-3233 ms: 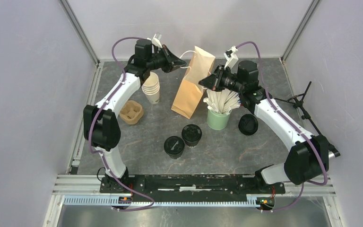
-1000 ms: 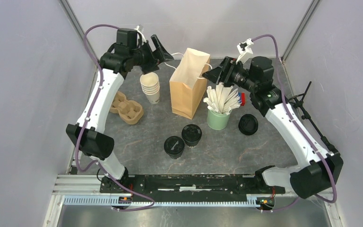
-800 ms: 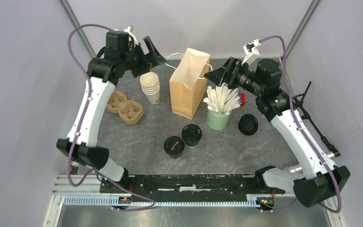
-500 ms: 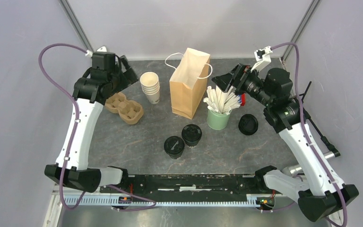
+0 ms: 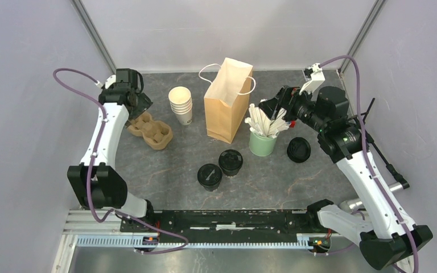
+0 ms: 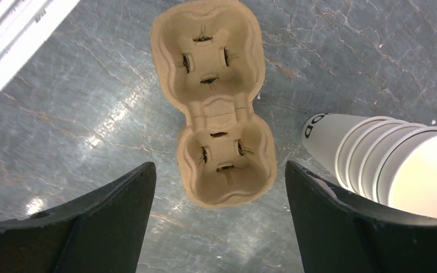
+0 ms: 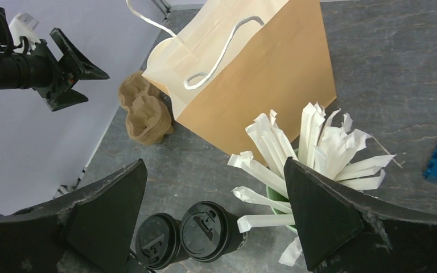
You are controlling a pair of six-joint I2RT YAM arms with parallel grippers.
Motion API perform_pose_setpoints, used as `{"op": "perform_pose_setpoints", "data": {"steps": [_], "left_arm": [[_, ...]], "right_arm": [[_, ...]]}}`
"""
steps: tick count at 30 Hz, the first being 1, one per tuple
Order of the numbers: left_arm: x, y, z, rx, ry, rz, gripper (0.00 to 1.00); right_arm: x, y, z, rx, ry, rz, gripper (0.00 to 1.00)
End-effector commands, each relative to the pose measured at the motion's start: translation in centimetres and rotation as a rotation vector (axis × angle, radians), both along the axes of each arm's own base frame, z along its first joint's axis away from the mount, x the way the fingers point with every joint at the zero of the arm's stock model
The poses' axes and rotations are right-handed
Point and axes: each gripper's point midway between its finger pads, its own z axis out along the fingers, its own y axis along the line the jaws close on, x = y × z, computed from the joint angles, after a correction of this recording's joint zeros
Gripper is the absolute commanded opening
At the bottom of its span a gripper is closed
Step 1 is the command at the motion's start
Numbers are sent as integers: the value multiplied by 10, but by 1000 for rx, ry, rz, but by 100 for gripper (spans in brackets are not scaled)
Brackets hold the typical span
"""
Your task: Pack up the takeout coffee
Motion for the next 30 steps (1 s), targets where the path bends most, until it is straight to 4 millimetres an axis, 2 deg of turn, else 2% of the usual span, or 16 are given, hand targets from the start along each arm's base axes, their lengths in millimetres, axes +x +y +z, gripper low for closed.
{"op": "perform_pose_setpoints", "data": {"steps": [1, 9, 15, 22, 30], "left_arm": [[11, -3, -5, -121, -77, 228, 87], [4, 2, -38, -116, 1, 335, 69], [13, 2, -61, -97, 52, 309, 66], [20, 3, -76, -71, 97, 262, 67], [25, 1, -92, -79, 124, 253, 62]], "right_arm": [[2, -11, 24, -58, -101, -27, 98], [3, -16, 19, -80, -104, -53, 98], [5, -18, 22, -91, -116, -60, 98], [4, -23, 21, -112, -118, -75, 98], [5, -23, 22, -122, -128, -76, 98]]}}
